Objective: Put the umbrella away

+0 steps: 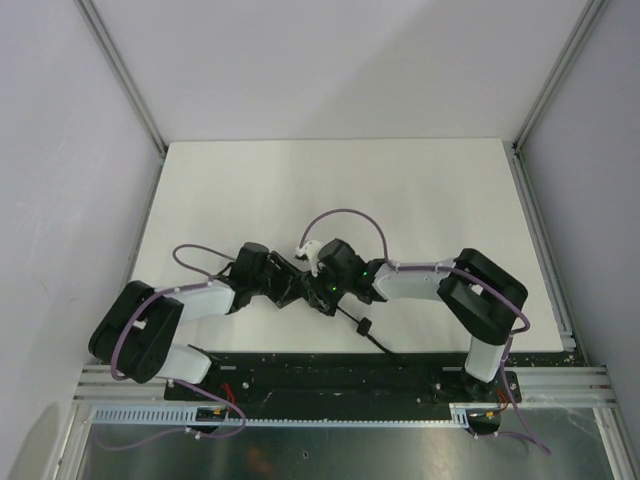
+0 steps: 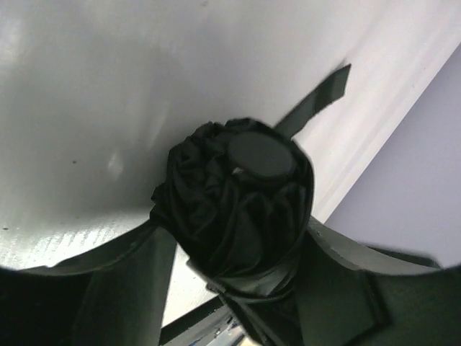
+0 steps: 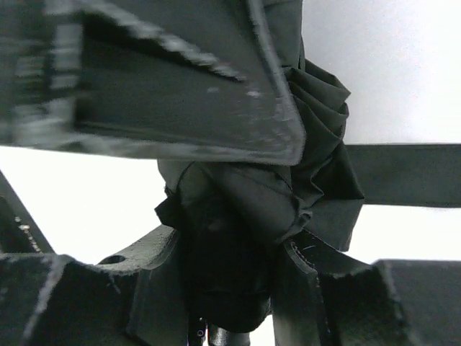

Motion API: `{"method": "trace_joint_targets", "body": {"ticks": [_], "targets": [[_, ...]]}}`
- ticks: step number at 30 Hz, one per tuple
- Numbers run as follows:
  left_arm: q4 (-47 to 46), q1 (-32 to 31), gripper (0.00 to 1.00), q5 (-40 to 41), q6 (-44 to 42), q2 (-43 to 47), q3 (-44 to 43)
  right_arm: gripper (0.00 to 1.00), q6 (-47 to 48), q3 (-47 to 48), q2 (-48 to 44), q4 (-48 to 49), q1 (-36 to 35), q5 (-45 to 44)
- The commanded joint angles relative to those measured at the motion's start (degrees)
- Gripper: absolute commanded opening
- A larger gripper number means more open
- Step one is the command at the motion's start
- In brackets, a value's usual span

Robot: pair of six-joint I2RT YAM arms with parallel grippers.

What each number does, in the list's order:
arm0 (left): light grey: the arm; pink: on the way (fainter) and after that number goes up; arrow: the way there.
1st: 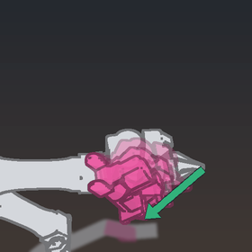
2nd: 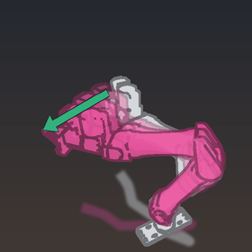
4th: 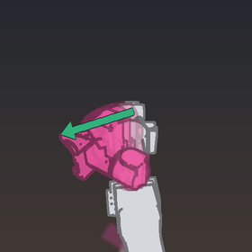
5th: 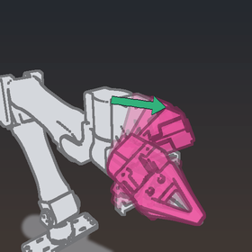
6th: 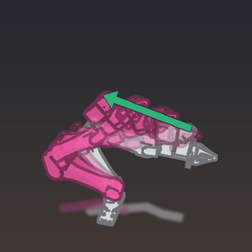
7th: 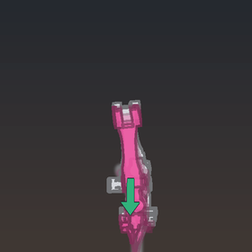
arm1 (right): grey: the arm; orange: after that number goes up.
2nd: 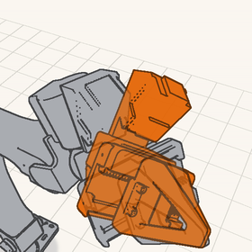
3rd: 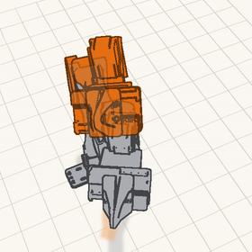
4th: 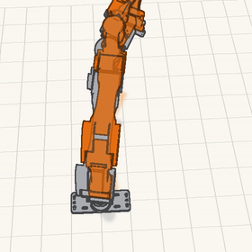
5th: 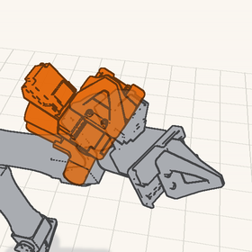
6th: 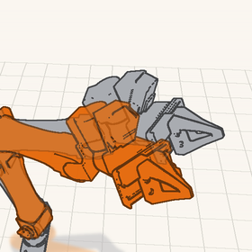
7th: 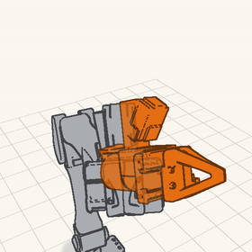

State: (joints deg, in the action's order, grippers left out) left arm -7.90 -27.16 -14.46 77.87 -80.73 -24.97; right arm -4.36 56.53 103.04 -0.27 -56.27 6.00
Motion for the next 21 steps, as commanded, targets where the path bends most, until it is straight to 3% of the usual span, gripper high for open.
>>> {"method": "trace_joint_targets", "body": {"ticks": [1, 4, 8, 17, 21], "targets": [[11.69, 0.33, 0.76, 3.12, -5.39, 1.84, 2.02, 0.00, -2.25, -4.02, 0.75, 4.41, 7.53, 16.44], [11.69, 0.28, 0.88, 4.54, -6.04, 3.59, 2.10, 0.00, -4.90, -5.33, 1.38, 8.43, 10.75, 25.30], [10.99, 0.18, 0.92, 5.03, -6.76, 2.41, 2.28, 0.00, -9.58, -5.71, 2.80, 14.54, 13.63, 36.47], [3.19, -1.81, 0.90, 1.89, -5.03, -2.93, 2.59, 0.00, -16.00, -5.73, 3.42, 22.90, 14.33, 44.51], [1.19, -2.44, 0.80, 1.19, -4.60, -3.87, 2.71, 0.00, -16.83, -5.61, 2.65, 23.96, 14.02, 45.57]]}}
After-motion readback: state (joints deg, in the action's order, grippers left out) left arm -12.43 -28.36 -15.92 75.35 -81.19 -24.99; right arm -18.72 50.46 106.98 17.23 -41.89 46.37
